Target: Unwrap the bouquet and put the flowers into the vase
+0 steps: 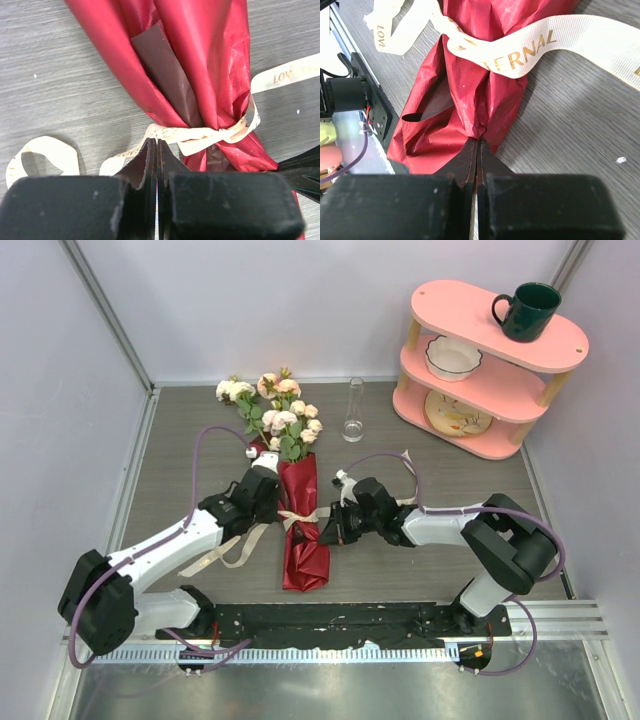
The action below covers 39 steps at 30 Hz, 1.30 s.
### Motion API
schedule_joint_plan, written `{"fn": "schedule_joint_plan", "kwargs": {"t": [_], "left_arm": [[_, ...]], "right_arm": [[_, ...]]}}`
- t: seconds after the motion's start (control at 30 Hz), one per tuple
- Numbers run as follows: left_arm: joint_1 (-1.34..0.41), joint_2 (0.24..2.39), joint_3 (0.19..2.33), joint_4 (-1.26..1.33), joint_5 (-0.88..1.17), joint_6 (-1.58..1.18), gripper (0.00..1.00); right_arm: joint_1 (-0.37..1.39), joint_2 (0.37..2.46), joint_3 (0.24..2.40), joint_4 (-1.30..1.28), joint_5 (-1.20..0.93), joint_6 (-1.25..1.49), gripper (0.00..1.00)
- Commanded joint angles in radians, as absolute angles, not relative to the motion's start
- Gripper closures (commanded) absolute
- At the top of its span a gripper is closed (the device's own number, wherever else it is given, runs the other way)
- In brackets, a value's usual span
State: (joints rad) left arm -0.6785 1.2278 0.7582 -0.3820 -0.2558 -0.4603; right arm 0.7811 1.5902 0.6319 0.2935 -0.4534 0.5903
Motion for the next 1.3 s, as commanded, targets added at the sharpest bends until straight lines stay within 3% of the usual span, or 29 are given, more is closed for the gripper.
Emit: {"fn": "schedule_joint_plan", "kwargs": {"t": [0.0,0.07,0.1,0.2,0.23,0.73,0.83,0.97,1.07,1.13,1.17,1.27], "left_arm": [[-0.676,1.167,0.739,-0.334,-0.33,-0.555,0.99],[-0.676,1.151,0.753,-0.333,-0.182,-0.535,0.93],[-0.676,1.152,0.753,-0.306,-0.11,-0.52,0.79],[-0.676,1.211,0.771,-0.31,0.06,-0.48,0.6],[-0.676,1.232,0.784,-0.324,0.07,-0.453,0.59],[-0.692,1.506,0.963,-0.449,0.009,-0.262,0.56],[-0.712,1.517,0.971,-0.459,-0.066,-0.258,0.64],[-0.723,1.494,0.962,-0.463,-0.1,-0.27,0.82],[-0.723,1.448,0.943,-0.459,-0.118,-0.284,0.86],[-0.723,1.425,0.927,-0.457,-0.133,-0.293,0.82],[-0.724,1.417,0.922,-0.457,-0.146,-0.293,0.74],[-0.723,1.411,0.907,-0.456,-0.15,-0.291,0.7]], "right_arm": [[0.776,1.562,0.624,0.325,-0.42,0.614,0.99],[0.776,1.565,0.627,0.324,-0.429,0.612,0.99],[0.775,1.565,0.63,0.324,-0.431,0.609,0.99],[0.775,1.566,0.641,0.321,-0.446,0.606,0.99],[0.776,1.565,0.644,0.322,-0.452,0.606,0.99],[0.775,1.566,0.664,0.313,-0.46,0.586,0.99],[0.775,1.577,0.669,0.311,-0.463,0.58,0.99],[0.775,1.582,0.669,0.313,-0.462,0.583,0.99],[0.775,1.58,0.664,0.313,-0.46,0.584,0.99],[0.775,1.58,0.661,0.313,-0.46,0.583,0.99],[0.775,1.578,0.661,0.31,-0.46,0.581,0.99],[0.776,1.575,0.66,0.31,-0.46,0.586,0.99]]}}
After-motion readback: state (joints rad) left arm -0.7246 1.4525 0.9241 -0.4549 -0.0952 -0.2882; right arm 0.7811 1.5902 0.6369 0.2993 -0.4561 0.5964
